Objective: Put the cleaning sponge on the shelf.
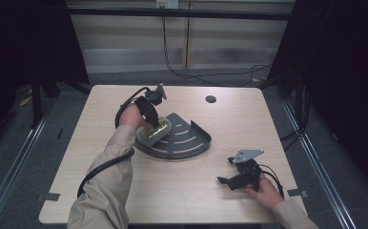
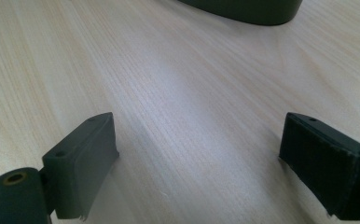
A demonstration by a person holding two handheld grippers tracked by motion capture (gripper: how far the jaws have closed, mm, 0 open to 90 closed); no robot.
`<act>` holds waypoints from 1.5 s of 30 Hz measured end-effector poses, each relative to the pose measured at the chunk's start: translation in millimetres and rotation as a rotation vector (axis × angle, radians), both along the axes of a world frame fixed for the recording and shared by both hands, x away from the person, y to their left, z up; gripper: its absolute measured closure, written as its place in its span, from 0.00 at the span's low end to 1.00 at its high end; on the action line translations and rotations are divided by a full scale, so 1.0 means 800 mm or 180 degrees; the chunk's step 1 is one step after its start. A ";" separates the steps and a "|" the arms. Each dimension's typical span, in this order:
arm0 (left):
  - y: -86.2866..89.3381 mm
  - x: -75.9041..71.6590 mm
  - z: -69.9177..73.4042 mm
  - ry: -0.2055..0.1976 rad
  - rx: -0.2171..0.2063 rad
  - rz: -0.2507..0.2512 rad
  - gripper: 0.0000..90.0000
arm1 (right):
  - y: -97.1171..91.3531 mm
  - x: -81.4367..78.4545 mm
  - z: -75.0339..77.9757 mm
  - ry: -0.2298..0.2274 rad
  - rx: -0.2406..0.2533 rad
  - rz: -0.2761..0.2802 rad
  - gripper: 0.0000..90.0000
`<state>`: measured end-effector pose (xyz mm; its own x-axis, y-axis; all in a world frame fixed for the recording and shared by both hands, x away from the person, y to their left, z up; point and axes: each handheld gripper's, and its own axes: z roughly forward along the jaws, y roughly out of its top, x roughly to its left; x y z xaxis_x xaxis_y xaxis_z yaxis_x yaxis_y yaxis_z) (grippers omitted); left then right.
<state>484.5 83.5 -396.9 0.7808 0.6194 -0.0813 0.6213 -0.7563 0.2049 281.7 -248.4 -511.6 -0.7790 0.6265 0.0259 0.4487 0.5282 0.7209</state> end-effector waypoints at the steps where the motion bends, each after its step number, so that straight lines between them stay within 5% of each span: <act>1: 0.001 0.001 0.000 0.0002 0.0006 -0.0021 0.80 | 0.000 0.000 0.000 0.0003 -0.0001 -0.0002 0.12; 45: 0.015 0.000 -0.025 0.0062 0.0054 0.0135 0.79 | 0.000 0.000 0.000 0.0013 0.0003 0.0000 0.12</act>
<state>484.9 95.2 -417.2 0.7522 0.6534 -0.0854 0.6567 -0.7324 0.1800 281.5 -248.3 -511.6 -0.7789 0.6265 0.0295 0.4516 0.5275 0.7196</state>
